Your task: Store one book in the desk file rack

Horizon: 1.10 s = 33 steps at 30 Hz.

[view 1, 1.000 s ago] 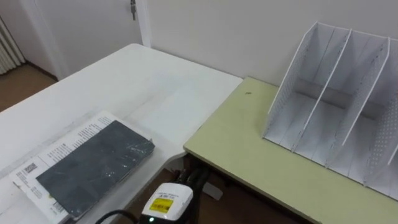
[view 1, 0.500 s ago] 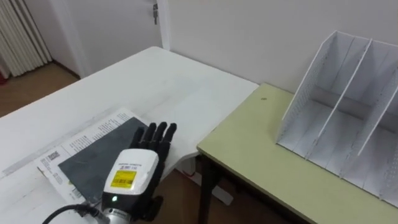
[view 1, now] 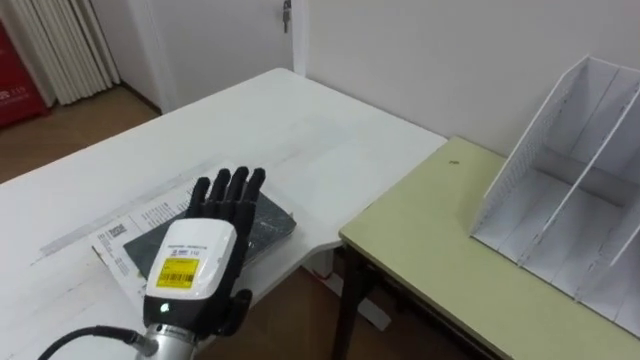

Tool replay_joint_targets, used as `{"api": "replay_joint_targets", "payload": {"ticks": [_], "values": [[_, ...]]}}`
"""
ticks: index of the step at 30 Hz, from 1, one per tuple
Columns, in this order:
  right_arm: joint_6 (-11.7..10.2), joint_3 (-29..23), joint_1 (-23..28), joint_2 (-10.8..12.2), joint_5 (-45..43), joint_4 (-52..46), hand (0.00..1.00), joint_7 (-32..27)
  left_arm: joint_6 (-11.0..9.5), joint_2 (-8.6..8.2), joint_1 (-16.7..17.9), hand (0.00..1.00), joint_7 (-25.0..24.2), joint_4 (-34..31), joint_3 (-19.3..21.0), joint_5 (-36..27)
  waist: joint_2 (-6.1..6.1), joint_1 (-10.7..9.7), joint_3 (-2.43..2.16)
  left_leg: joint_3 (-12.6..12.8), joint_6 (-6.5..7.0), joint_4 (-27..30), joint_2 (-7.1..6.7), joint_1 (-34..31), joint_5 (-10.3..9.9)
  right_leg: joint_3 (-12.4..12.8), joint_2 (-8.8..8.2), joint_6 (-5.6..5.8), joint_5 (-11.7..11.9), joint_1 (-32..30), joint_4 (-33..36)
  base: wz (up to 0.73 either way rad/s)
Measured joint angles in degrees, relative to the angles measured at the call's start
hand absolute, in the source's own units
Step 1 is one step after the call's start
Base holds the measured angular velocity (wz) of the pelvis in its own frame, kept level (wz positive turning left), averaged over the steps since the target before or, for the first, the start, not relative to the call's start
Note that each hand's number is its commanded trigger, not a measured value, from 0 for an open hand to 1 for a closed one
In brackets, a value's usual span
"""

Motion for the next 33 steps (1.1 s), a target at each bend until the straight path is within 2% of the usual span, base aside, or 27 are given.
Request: {"api": "replay_joint_targets", "payload": {"ticks": [6,8,13,19,28,32,33], "values": [[0.14,0.48,0.27,-0.43,0.38,0.12,0.0,-0.2,1.35,-0.4,2.62,0.0,-0.27,0.03,0.25,-0.04,0.11,1.31,0.31,-1.01,-0.1,0.02,-0.55,-0.14,0.07,-0.43,0.04,-0.06,-0.1,0.48,-0.1,0.05],[0.8,0.5,0.36,-0.41,0.3,-0.12,0.0,-0.19,1.73,-0.55,4.29,0.0,-0.48,0.03,0.38,-0.35,-0.21,1.39,0.29,-1.71,-0.1,0.22,-0.73,-0.19,0.07,-0.89,-0.05,-0.02,-0.17,0.6,-0.65,0.15],[1.73,1.37,0.76,-0.43,-0.56,-1.11,0.0,-0.24,2.92,-0.55,5.6,0.0,-0.57,0.24,0.38,-0.4,-0.64,1.63,0.21,-1.54,-0.1,0.44,-0.73,0.09,0.07,-0.68,-0.01,-0.01,-0.18,0.9,-0.78,0.06],[2.08,2.12,1.22,-0.49,-0.25,-2.86,0.0,-0.28,3.65,-1.34,5.62,0.0,-0.9,4.14,0.3,-1.33,-0.89,1.39,0.26,-1.4,-0.1,0.38,-0.72,0.42,0.06,0.09,0.06,-0.02,-0.18,1.05,-0.69,-0.04],[2.58,1.54,2.46,-0.48,-0.85,-5.09,0.0,-0.31,4.72,-1.49,5.64,0.0,-1.74,7.11,0.25,-1.49,-1.3,0.96,0.28,-1.63,-0.1,0.26,-0.78,0.72,0.06,0.12,0.08,0.0,-0.19,1.71,-0.8,0.0],[3.73,0.7,2.49,-0.49,-0.73,-5.29,0.0,-0.32,5.51,-2.05,5.54,0.0,-2.05,7.04,0.24,-1.63,-1.12,0.71,0.17,-1.46,-0.1,0.26,-0.8,0.73,0.05,0.13,0.08,-0.01,-0.19,1.72,-0.78,0.0],[3.82,0.43,2.49,-0.49,-0.7,-5.28,0.0,-0.29,5.61,-2.13,5.54,0.38,-2.27,7.09,0.24,-1.63,-1.04,0.68,0.12,-1.39,-0.1,0.27,-0.79,0.74,0.05,0.12,0.07,-0.01,-0.19,1.72,-0.78,0.0]]}}
